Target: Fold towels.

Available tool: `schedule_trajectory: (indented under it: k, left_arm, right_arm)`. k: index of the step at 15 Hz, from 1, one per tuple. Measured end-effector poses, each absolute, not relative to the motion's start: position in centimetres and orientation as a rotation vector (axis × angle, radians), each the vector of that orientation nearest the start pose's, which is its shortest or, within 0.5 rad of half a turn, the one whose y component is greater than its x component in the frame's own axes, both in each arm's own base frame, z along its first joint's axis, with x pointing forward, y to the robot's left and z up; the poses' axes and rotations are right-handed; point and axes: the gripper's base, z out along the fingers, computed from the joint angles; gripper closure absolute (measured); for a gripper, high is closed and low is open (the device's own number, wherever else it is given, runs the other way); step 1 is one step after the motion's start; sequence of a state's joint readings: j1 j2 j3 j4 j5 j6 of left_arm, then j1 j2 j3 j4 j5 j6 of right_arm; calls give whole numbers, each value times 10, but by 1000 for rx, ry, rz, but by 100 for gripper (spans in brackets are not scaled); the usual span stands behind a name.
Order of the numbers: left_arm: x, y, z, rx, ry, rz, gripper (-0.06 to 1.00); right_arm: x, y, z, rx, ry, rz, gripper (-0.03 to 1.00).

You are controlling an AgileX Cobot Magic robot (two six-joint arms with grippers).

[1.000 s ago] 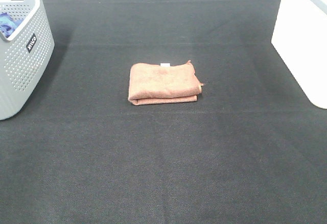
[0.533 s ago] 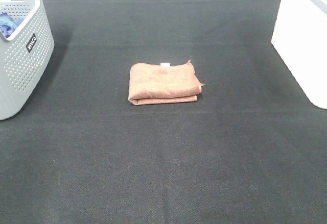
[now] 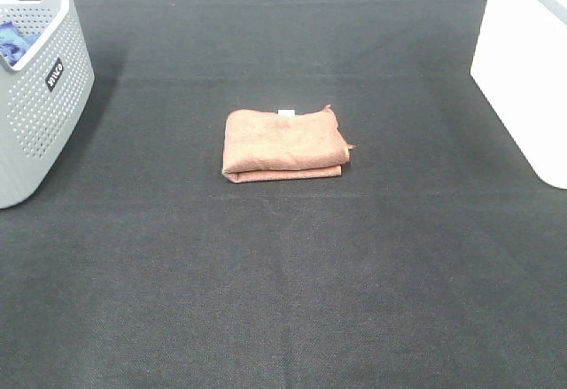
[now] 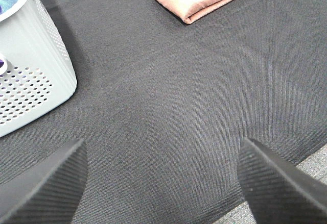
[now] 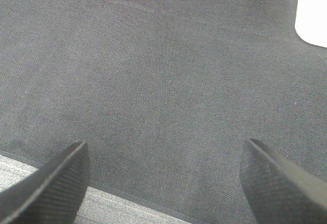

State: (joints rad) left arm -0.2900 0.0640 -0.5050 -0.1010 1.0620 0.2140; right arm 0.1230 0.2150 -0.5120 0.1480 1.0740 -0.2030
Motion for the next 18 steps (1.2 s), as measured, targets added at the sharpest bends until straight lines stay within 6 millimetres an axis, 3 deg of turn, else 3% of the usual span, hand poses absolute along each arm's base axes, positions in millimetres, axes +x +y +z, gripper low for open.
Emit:
schedule_trajectory:
  k: [4,7,12,18]
  left_arm:
    - [2,-8,279,341,2065,-60,18]
    - [-5,-8,279,214,2027,18,18]
    - [-6,-8,279,207,2020,24,18]
    - [-6,-8,279,207,2020,24,18]
  right_arm:
    - [25,12,278,-225,2229,86,21]
    - [12,12,280,-187,2143,63,21]
    - [-6,14,281,-188,2029,58,21]
    - [-8,14,281,-188,2017,61,21]
